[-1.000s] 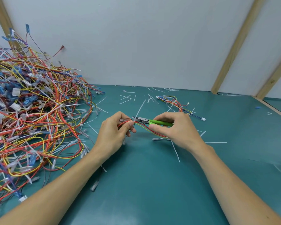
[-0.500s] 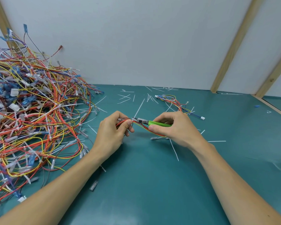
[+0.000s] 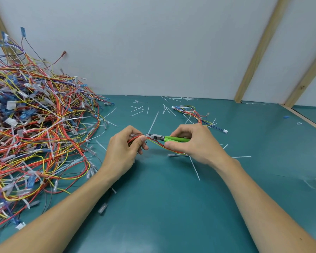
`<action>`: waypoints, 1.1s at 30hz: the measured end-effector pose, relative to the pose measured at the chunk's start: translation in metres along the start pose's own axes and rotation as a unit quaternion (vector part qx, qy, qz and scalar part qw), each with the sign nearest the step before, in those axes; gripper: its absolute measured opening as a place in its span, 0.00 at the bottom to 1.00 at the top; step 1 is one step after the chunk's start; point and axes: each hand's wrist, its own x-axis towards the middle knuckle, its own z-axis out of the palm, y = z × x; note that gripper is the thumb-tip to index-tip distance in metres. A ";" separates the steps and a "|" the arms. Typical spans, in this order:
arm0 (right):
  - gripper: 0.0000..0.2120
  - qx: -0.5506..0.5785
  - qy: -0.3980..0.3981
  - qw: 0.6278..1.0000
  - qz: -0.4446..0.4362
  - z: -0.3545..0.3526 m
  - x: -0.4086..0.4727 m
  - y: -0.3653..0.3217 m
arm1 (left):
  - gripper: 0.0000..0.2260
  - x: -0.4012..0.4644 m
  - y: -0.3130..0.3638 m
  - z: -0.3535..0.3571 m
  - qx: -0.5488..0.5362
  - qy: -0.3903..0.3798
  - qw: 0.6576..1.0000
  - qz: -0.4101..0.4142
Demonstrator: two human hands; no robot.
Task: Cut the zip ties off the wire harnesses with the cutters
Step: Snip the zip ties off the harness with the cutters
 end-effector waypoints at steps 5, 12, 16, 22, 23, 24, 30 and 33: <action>0.16 0.003 0.003 1.000 0.005 0.001 0.000 -0.001 | 0.06 0.000 0.000 0.001 -0.002 0.001 1.000 0.006; 0.17 0.006 0.003 1.000 0.014 0.002 -0.001 -0.002 | 0.06 0.000 0.000 0.000 -0.003 0.000 1.000 0.009; 0.16 0.008 0.005 1.000 0.013 0.002 0.000 -0.002 | 0.06 0.001 0.001 0.000 -0.002 0.000 1.000 0.010; 0.15 0.006 0.007 1.000 0.017 0.002 -0.001 -0.003 | 0.07 0.001 -0.001 0.000 -0.005 -0.002 1.000 0.015; 0.16 0.006 0.007 1.000 0.018 0.003 -0.001 -0.003 | 0.07 0.001 -0.001 0.000 -0.005 -0.002 1.000 0.016; 0.16 0.006 0.007 1.000 0.018 0.003 -0.001 -0.003 | 0.07 0.001 -0.001 0.000 -0.004 -0.001 1.000 0.017; 0.14 0.017 0.017 1.000 0.017 0.006 -0.002 -0.002 | 0.06 0.002 0.000 0.000 -0.011 0.001 1.000 0.009; 0.12 0.023 0.079 0.996 0.019 0.013 0.000 -0.003 | 0.06 0.003 0.001 0.000 -0.021 0.003 1.000 -0.003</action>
